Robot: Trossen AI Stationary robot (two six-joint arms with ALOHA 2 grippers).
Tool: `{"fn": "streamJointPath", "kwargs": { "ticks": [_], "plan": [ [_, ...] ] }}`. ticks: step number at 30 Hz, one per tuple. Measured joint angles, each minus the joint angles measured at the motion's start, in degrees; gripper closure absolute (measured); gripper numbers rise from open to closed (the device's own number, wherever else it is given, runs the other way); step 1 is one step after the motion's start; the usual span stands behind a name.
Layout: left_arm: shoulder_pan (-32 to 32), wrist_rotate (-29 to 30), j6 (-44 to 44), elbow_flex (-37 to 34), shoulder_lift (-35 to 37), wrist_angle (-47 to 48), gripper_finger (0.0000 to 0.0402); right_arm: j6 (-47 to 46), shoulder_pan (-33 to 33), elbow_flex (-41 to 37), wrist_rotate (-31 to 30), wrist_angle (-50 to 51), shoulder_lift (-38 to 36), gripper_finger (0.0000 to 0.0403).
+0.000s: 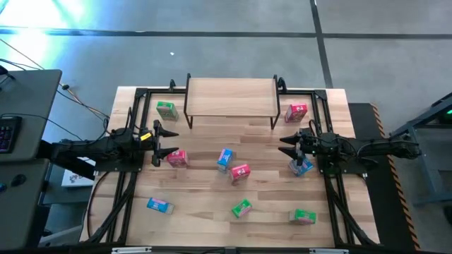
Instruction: Stack cereal on shelf
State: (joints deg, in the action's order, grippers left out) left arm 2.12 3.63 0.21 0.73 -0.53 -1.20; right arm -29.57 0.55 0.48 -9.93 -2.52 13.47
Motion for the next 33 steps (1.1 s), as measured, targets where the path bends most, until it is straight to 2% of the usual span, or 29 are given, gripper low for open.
{"fn": "streamJointPath", "kwargs": {
  "ticks": [11, 19, 24, 27, 33],
  "plan": [
    [0.0, 0.01, 0.0, 0.0, -0.01, 0.01, 0.0131, -1.48, -0.01, 0.01, 0.12, -0.36, 0.0, 0.0137],
    [-0.01, 0.01, 0.0, 0.0, -0.01, 0.01, 0.0131, 0.67, -0.01, 0.93, 2.78, -2.72, 0.04, 0.0137],
    [0.01, 0.01, 0.0, 0.0, 0.0, 0.01, 0.0131, 4.34, -0.01, 4.92, 3.02, -2.29, 0.43, 0.0121],
    [0.0, 0.01, 0.0, 0.0, 0.01, 0.01, 0.0131, 7.89, -0.01, 9.23, 3.06, 2.29, 1.88, 0.0106],
    [-0.01, 0.0, 0.0, 0.0, -0.01, 0.01, 0.0131, 16.43, 0.0, 19.7, 4.12, 10.15, 9.4, 0.0093]
  ]
}}
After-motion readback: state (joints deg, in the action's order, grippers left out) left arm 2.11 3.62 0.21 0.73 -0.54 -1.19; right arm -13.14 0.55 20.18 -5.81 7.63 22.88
